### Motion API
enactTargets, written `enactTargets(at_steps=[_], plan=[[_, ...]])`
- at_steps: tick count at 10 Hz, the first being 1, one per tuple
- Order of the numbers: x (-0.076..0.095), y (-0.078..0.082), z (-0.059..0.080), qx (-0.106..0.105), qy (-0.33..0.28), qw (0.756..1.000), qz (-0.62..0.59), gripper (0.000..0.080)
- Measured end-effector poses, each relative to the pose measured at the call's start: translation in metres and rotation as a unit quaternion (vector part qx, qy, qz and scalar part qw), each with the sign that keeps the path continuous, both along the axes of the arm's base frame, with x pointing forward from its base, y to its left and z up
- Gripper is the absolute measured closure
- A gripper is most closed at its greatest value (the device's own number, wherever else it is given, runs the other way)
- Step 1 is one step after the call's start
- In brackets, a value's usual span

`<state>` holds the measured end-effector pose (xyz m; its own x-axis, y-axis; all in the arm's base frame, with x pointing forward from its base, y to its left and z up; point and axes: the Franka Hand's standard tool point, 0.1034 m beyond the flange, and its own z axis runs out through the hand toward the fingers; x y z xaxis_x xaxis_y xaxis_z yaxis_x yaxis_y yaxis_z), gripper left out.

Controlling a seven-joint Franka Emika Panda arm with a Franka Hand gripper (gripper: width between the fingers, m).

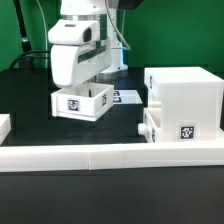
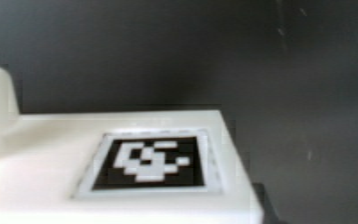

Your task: Assemble drawer

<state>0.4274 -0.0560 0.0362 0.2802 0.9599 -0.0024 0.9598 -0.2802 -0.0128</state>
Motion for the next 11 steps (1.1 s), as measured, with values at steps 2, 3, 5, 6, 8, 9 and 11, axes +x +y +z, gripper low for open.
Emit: enactTargets(at_steps=[2, 3, 5, 6, 8, 9, 11], plan=[[0.012, 0.002, 0.005, 0.0, 0.006, 0.999, 0.035, 0.0757], [0.021, 0.004, 0.01, -0.003, 0.002, 0.999, 0.046, 0.0757], [0.02, 0.004, 0.009, -0.003, 0.002, 0.999, 0.045, 0.0757], [0.02, 0.004, 0.009, -0.003, 0.002, 0.999, 0.045, 0.0757], [0.031, 0.003, 0.015, -0.004, 0.011, 0.998, 0.069, 0.0757], [0.04, 0.004, 0.018, -0.006, 0.009, 0.996, 0.089, 0.0757], [0.038, 0.003, 0.016, -0.005, 0.011, 0.996, 0.091, 0.0757]])
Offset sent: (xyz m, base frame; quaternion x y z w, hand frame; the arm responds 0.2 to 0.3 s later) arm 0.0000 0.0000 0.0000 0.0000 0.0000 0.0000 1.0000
